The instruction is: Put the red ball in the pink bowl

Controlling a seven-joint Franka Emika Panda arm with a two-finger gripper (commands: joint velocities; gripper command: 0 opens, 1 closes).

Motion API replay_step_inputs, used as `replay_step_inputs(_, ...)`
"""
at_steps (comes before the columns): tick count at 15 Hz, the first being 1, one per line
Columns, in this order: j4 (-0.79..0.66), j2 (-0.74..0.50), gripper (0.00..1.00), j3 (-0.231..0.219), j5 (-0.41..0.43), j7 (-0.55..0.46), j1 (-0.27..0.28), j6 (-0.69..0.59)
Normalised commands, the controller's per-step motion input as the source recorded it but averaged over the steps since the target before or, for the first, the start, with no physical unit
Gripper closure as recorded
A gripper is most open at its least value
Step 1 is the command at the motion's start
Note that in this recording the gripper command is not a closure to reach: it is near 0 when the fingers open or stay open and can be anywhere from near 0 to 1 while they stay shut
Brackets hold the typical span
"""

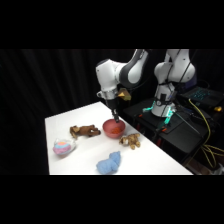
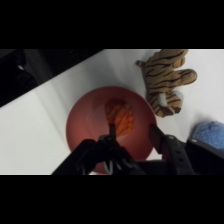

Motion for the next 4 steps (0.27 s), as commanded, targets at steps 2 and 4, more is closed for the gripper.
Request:
replay_step_inputs(2, 0.04, -0.05, 0.00, -0.003, 0.084, 0.03, 0.001, 0.06)
replay_step_inputs(4, 0.03, -0.09, 0.00, 0.007, 0.095, 0.01, 0.008, 0.05)
